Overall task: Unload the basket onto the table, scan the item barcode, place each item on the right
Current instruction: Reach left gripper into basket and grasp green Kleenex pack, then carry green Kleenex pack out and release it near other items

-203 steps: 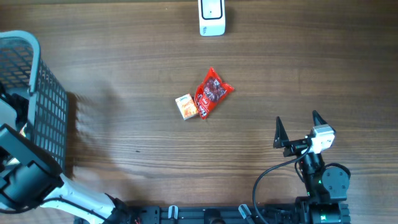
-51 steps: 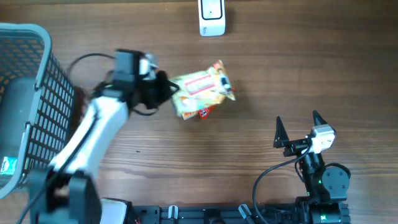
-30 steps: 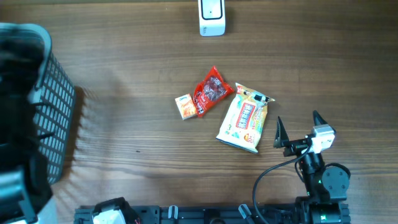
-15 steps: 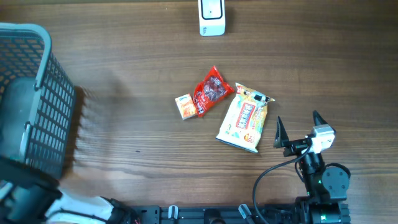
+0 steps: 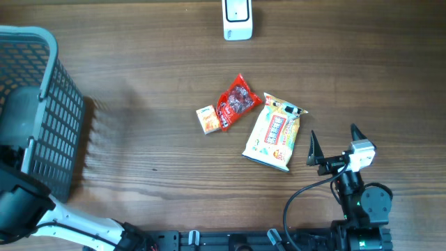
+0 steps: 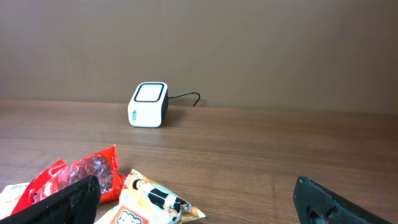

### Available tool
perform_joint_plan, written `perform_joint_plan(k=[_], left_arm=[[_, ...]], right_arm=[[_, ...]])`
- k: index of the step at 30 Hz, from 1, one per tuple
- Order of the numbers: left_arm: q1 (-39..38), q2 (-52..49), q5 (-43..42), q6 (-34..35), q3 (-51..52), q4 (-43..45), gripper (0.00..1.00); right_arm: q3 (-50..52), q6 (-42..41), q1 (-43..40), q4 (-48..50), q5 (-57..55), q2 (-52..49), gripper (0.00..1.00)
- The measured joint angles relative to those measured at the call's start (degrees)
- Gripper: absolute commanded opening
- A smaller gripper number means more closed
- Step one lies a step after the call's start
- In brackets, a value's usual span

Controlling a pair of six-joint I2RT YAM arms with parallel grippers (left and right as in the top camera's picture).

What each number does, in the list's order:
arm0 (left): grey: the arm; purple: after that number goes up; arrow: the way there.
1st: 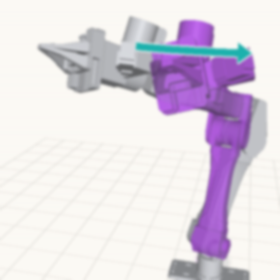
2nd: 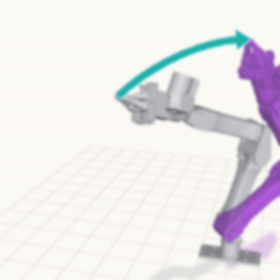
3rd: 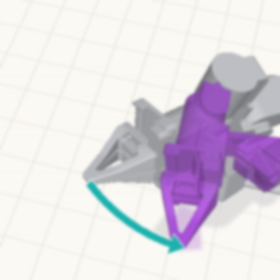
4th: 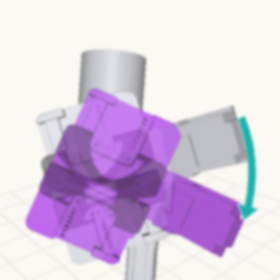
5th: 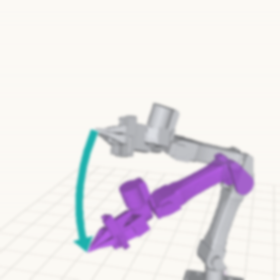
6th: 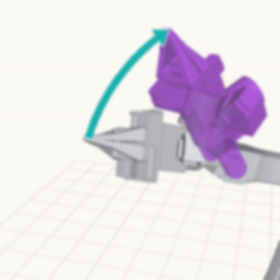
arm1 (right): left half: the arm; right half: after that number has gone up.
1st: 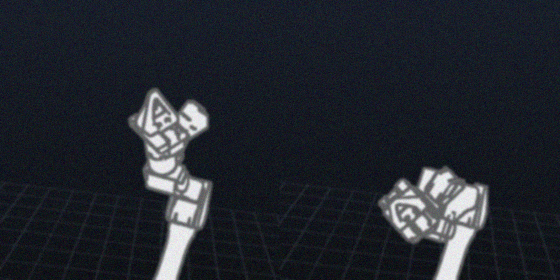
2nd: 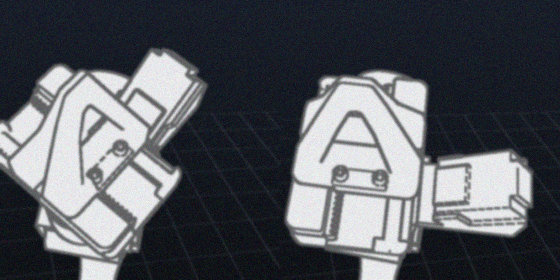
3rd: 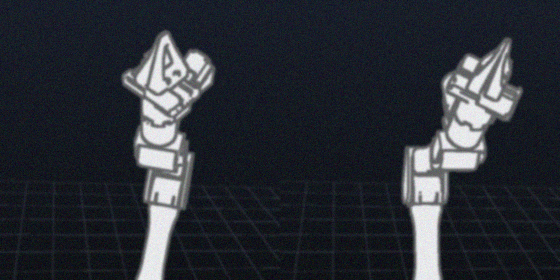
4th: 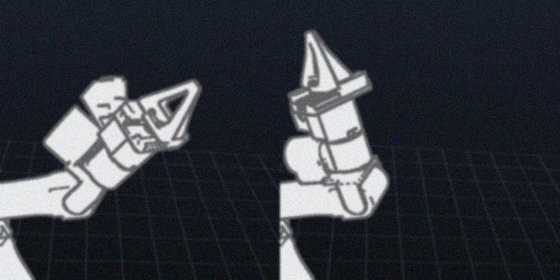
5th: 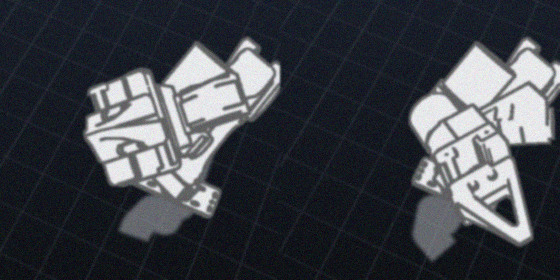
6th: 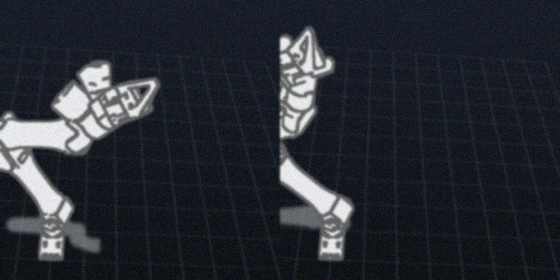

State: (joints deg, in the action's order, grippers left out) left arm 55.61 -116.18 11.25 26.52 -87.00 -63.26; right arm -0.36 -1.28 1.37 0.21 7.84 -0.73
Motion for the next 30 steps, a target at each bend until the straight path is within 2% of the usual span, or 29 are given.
perform_joint_plan(k=[1,3,9,12,15,19,23,26,29,30], left_arm=[[0.0,0.0,0.0,-0.7,0.0,0.0,0.15],[0.0,0.0,0.0,-1.0,0.0,0.0,0.04],[-0.2,0.2,-0.7,-1.8,-0.5,-1.5,0.04],[-1.6,1.3,-6.3,-1.9,-4.3,-3.3,0.04],[-6.5,9.7,-12.3,-1.9,-12.8,-1.2,0.04],[-17.6,29.1,-15.1,-1.8,-17.2,8.1,0.04],[-33.5,38.1,-19.8,-1.8,-17.6,7.7,0.04],[-50.2,35.3,-22.4,-1.8,-16.2,3.4,0.04],[-68.1,23.9,-23.6,-1.8,-10.0,3.3,0.04],[-71.8,19.8,-23.8,-1.7,-8.7,3.3,0.08]], right_arm=[[0.0,0.0,0.0,0.0,0.0,0.0,1.0],[0.0,0.0,0.0,0.0,0.0,0.0,1.0],[0.0,0.0,0.0,0.0,0.0,0.0,1.0],[0.0,0.0,0.0,0.0,0.0,0.0,1.0],[0.0,0.0,0.0,0.0,0.0,0.0,1.0],[0.0,0.0,0.0,0.0,0.0,0.0,1.0],[0.0,0.0,0.0,0.0,0.0,0.0,1.0],[0.0,0.0,0.0,0.0,0.0,0.0,1.0],[0.0,0.0,0.0,0.0,0.0,0.0,1.0],[0.0,0.0,0.0,0.0,0.0,0.0,1.0]])
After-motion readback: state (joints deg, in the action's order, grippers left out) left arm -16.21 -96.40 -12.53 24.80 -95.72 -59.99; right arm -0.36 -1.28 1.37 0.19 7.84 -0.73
